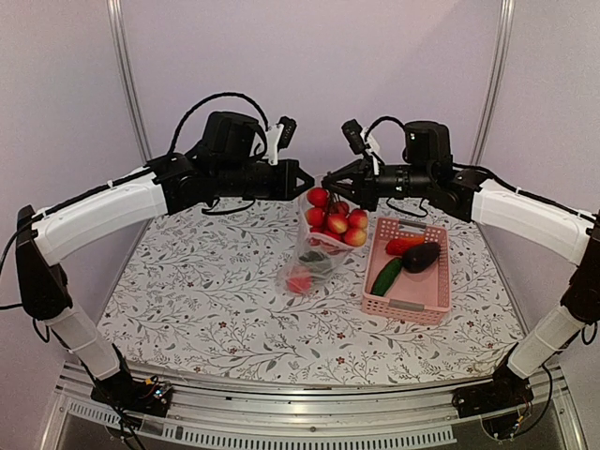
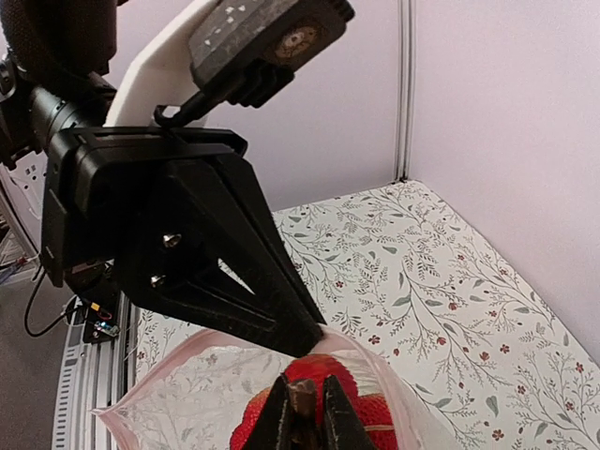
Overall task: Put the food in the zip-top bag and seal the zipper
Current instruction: Place the fake fruit in the zipper food storage bag, then adjust the zipper food storage bag at the center of the board.
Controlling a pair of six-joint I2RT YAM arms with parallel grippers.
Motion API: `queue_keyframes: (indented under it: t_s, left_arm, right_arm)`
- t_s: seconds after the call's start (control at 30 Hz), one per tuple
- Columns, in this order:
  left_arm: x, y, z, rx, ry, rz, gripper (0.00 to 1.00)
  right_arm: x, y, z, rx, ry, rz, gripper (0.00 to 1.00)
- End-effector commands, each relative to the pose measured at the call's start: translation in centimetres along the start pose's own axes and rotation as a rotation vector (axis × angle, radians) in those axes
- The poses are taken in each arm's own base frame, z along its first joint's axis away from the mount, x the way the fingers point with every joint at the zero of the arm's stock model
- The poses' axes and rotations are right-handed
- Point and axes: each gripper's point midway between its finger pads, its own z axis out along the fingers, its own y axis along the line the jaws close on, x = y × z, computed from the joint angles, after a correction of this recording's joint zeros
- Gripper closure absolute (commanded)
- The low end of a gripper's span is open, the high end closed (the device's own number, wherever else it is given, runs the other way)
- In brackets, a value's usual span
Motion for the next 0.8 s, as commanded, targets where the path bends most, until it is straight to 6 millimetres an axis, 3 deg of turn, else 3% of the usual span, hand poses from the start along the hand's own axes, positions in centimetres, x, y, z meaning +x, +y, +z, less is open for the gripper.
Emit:
queue_keyframes:
  t_s: [0.0,0.03,0.07,0.17,0.27,0.33,0.43,0.6,0.77]
  left_arm:
    - [-0.9,-0.5,-1.1,0.014,-0.034,0.009,1.0]
    - [-0.8,-0.5,-1.1,0.015,-0.032,0.009,1.0]
    - [-0.7,-0.5,-1.1,0.015,-0.03,0.01,1.0]
    - [-0.3,-0.2,-0.8,0.01,-0.016,0.015,1.0]
    - [0.1,0.0,-0.6,0.002,0.0,0.022,1.0]
    - [0.2,0.2,-0.7,-0.006,0.004,0.032,1.0]
    - [0.5,0.4,-0.7,-0.008,0.023,0.045,1.0]
    - [1.2,-0.2,-0.6,0.023,0.077,0.083,1.0]
    - [1.6,-0.5,-0.9,0.029,0.12,0.147,1.0]
  right_arm:
    - [-0.1,-1.7,-0.7,0.133,0.008,0.001,0.7]
    - [-0.2,-1.6,-0.7,0.127,0.009,-0.002,0.58]
    - [-0.4,-1.3,-0.7,0.107,0.009,-0.009,0.52]
    - [-1.6,-0.2,-1.2,0.066,0.0,-0.05,0.41]
    - [-2.9,1.4,-2.4,0.02,-0.012,-0.112,0.36]
    - [-3.0,3.6,-3.5,-0.068,-0.002,-0.188,0.37]
    - [-1.6,6.3,-5.0,-0.188,0.054,-0.308,0.4]
    - [1.5,7.1,-6.0,-0.219,0.163,-0.364,0.51]
    - [5.4,7.0,-5.3,-0.211,0.324,-0.421,0.55]
